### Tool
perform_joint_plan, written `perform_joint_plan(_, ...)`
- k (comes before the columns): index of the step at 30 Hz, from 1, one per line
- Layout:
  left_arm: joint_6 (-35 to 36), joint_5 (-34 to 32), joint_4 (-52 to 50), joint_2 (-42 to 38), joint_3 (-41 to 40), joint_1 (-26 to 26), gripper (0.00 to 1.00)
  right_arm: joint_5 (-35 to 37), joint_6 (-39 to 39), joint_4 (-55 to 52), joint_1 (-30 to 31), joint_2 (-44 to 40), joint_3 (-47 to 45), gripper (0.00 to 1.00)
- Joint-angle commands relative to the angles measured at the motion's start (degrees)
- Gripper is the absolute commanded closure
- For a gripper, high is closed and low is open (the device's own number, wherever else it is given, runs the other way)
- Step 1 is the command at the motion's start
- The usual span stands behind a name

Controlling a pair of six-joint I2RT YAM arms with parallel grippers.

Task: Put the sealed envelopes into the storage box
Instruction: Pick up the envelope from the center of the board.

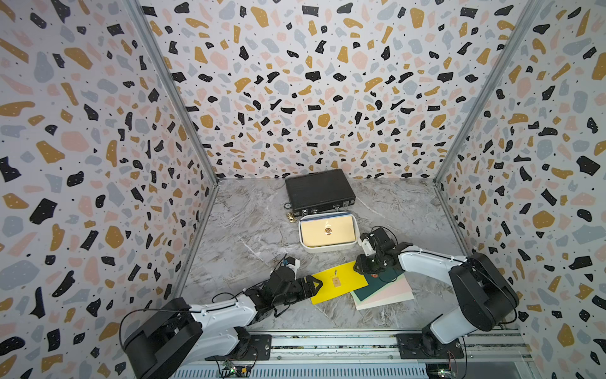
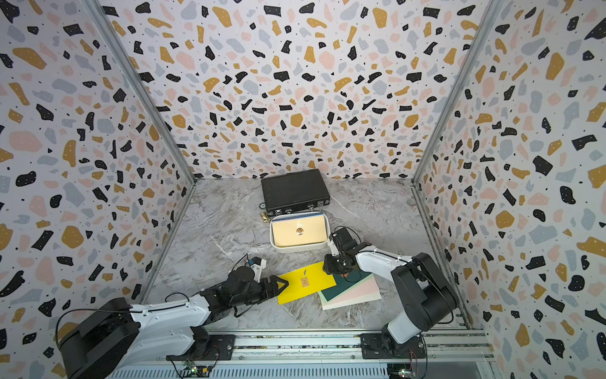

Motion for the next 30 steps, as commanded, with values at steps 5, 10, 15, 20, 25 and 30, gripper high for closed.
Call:
perform_joint_plan(5,-2.0,0.4,-5.6,-1.5,-1.6,-0.3,0.16,-2.9,0.6,-4.2,0.7,0.2,-2.5,0.64)
perform_joint_plan(10,-2.8,2.5,-12.7,-5.6,-2.1,-0.4,0.17,-1.7,0.0,-4.8,0.7,-0.3,-2.4,0.64)
perform_joint_plan(15,-7.0,5.2,-14.2,-6.6,-2.8,-1.4,0.19,-1.7,-0.1,-4.8,0.7,-0.6,-2.1,0.64)
perform_joint_plan(20,-10.8,6.7,-6.9,-2.3,-4.3,-2.7,0.2,-1.5,-0.3,-5.1,0.7,-1.1,-2.0,0.64)
perform_joint_plan(25,-12.2,9.0,2.9,7.7,-4.0,-2.9,0.23,-1.1,-0.6,-5.4,0.7,-1.6,-2.1,0.64)
perform_joint_plan(30,-11.4,4.8,8.1,11.3,-4.9,-2.9,0.25,-1.5,-0.6,-5.4,0.7,-1.9,-2.6,0.64)
